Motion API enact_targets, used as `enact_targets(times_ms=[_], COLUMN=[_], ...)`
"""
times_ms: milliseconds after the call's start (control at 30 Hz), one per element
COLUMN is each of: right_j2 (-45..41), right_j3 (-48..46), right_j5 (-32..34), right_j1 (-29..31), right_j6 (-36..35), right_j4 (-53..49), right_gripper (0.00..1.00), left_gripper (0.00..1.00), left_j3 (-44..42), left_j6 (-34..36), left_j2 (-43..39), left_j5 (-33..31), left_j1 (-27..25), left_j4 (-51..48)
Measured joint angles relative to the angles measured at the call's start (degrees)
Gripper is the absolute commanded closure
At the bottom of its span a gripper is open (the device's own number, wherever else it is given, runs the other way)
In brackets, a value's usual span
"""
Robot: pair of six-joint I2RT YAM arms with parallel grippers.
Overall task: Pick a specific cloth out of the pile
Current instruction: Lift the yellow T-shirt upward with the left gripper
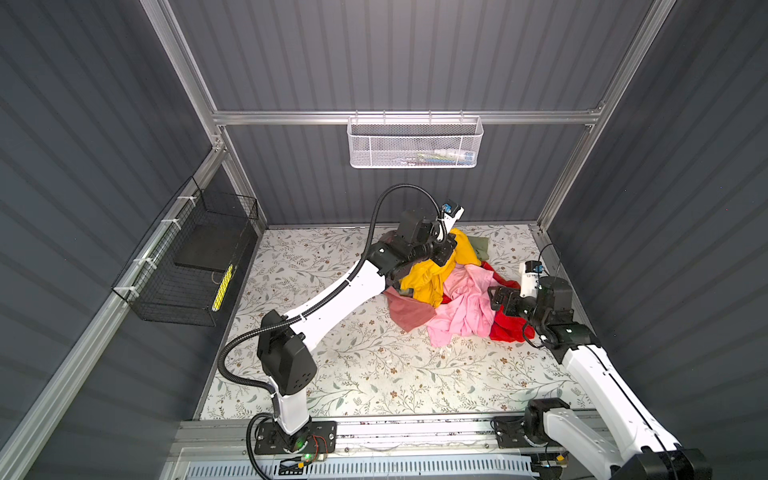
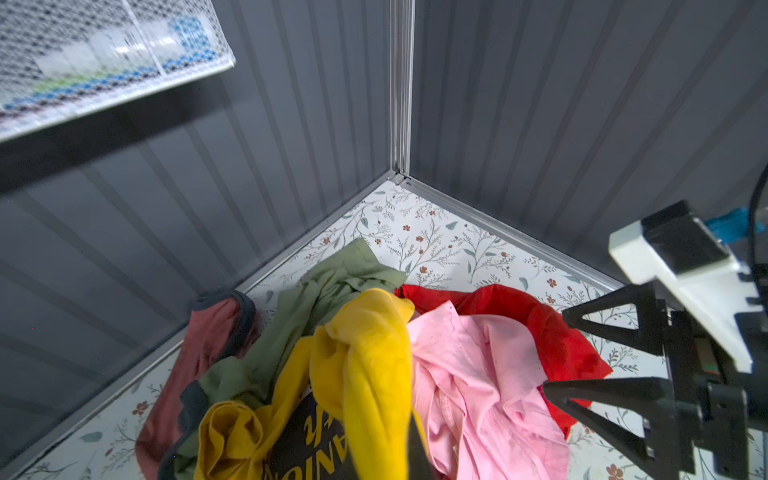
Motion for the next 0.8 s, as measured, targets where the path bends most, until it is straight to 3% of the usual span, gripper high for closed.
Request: enact_targets(times_ms=[300, 567, 667, 800], right_j2=[0.1, 0.1, 0.1, 0.4], right_j3=[-0.1, -0.1, -0.1, -0.1], right_j5=[-0.7, -0.9, -0.9, -1.1], right_j1=[0.0, 0.0, 0.0, 0.0], right_j6=[0.1, 0.1, 0.1, 0.1], right_j4=[0.8, 0.9, 1.2, 1.3], right_gripper=[0.01, 0.01, 0.01, 0.01], left_gripper=[1.00, 1.00, 1.00, 1.00], left_j3=[4.5, 6.5, 6.5, 5.6], left_j6=[5.0, 13.3, 14.8, 14.9], left_j2=[-5.1, -9.2, -10.4, -12.6], left_j5=[-5.2, -18.1, -21.4, -24.4], left_j1=[0.0, 0.3, 2.4, 9.3], left_j4=[-1.4, -1.6, -1.6, -1.6])
